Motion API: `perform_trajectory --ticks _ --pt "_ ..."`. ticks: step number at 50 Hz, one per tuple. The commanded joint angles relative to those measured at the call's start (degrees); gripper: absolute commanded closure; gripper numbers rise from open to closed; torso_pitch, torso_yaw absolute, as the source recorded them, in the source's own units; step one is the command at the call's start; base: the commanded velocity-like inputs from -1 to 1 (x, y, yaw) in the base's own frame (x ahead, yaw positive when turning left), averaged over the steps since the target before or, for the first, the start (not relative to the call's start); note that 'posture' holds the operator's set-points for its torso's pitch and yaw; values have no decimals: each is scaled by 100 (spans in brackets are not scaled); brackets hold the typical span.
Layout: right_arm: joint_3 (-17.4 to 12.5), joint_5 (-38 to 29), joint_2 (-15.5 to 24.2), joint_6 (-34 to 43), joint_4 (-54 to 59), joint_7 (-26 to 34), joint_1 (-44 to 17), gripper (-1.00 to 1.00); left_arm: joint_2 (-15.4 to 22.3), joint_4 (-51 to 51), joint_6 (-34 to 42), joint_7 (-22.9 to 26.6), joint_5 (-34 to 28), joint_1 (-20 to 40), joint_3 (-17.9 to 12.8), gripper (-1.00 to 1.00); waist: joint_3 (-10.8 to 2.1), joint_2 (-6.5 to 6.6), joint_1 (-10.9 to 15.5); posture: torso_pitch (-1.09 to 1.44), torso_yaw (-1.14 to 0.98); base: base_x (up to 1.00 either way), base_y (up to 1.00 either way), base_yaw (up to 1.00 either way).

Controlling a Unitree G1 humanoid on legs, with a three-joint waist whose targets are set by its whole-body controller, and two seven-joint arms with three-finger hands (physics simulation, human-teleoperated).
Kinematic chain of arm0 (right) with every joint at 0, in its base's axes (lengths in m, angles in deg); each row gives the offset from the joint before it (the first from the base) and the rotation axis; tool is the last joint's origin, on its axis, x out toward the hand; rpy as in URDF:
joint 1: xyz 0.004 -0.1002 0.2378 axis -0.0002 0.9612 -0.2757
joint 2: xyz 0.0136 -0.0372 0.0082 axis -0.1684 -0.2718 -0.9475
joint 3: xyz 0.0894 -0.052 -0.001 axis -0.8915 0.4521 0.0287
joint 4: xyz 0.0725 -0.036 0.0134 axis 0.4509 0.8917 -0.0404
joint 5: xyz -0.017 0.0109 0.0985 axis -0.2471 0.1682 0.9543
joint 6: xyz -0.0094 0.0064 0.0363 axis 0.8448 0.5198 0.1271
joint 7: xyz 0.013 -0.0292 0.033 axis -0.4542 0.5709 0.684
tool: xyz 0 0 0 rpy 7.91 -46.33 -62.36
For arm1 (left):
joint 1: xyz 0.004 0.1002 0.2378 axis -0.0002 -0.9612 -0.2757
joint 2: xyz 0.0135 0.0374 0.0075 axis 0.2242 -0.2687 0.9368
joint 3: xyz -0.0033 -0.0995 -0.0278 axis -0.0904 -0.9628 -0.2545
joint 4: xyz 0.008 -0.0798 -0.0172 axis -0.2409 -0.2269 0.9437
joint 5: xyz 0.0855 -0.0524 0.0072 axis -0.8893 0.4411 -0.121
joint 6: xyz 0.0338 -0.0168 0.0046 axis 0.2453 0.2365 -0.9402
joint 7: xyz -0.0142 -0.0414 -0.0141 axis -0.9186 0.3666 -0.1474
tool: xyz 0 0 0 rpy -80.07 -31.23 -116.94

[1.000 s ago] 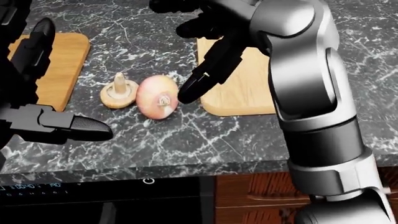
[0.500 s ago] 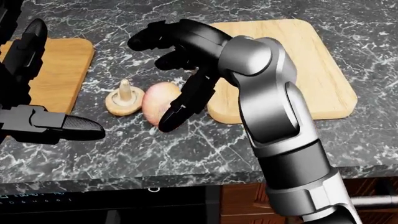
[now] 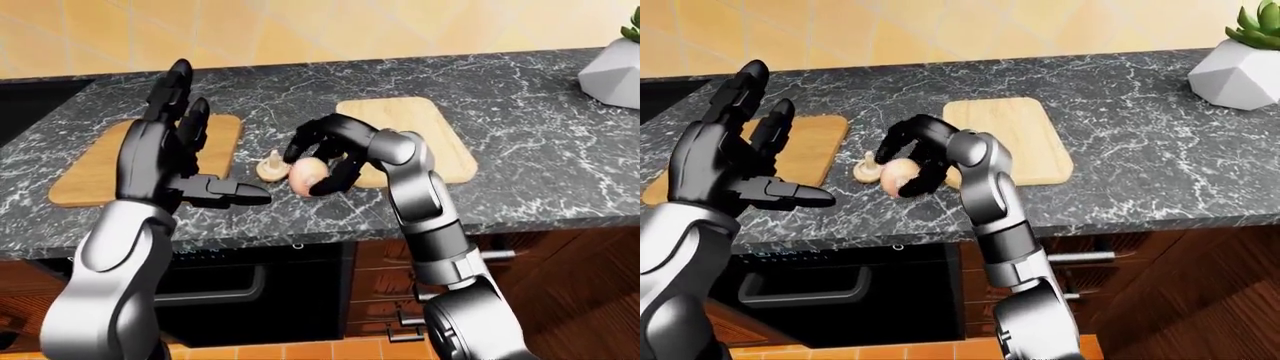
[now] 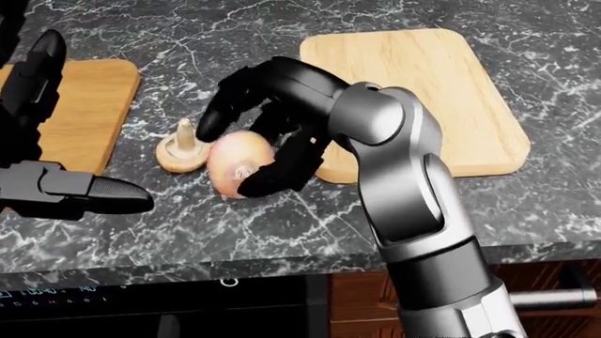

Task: Place the onion and the mushroom on separate cutting boards.

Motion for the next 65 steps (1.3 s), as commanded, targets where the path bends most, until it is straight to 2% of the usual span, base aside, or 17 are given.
perform_trajectory --ticks 1,13,20,24,28,31,32,33,41,48,57,59,63,65 --pt "-28 48 -7 -108 -250 -28 -210 100 58 164 -158 -18 23 140 -62 -100 -154 23 -2 0 0 0 0 0" --pt "-90 99 59 -236 -169 -242 -285 100 59 143 -239 -20 44 77 -66 -100 -165 27 2 0 0 0 0 0" --pt "-448 226 754 -174 152 -170 -1200 100 46 139 -241 -29 64 85 -45 -100 -145 9 12 0 0 0 0 0" --pt "-590 224 1289 -797 1182 -512 -1643 100 49 144 -218 -33 69 105 -37 -100 -133 -8 8 0 0 0 0 0" --pt "-742 158 1842 -1698 2912 -1236 -2369 100 48 152 -198 -41 72 132 -27 -100 -156 -30 -4 0 0 0 0 0" --pt "-723 13 2104 -2344 4033 -1834 -2660 100 48 150 -187 -50 76 147 -26 -100 -163 -42 1 0 0 0 0 0" --pt "-634 -174 2209 -2697 4443 -2203 -2692 100 49 159 -180 -54 79 152 -30 -100 -163 -46 2 0 0 0 0 0" --pt "-684 -187 2245 -2762 4767 -2384 -2774 100 50 167 -171 -57 89 156 -39 -100 -163 -47 -1 0 0 0 0 0" --pt "-740 -343 2309 -2901 5451 -3335 -2946 100 67 145 -206 -57 102 125 -65 -100 -160 -60 11 0 0 0 0 0" --pt "-788 -389 2150 -2960 5683 -4035 -2957 100 55 142 -251 -59 105 70 -64 -100 -138 -71 26 0 0 0 0 0" --pt "-778 -391 2000 -2958 5729 -4142 -2635 100 56 94 -305 -42 96 46 -82 -100 -150 -125 56 0 0 0 0 0" --pt "-775 -386 1986 -2940 5724 -4116 -2612 81 57 105 -306 -46 93 40 -77 -100 -151 -133 63 0 0 0 0 0" --pt "-781 -378 2008 -2890 5721 -4092 -2597 79 56 130 -292 -52 97 42 -75 -100 -144 -137 71 0 0 0 0 0" --pt "-781 -366 1998 -2867 5714 -4058 -2594 64 57 148 -280 -56 100 40 -80 -100 -147 -139 75 0 0 0 0 0"
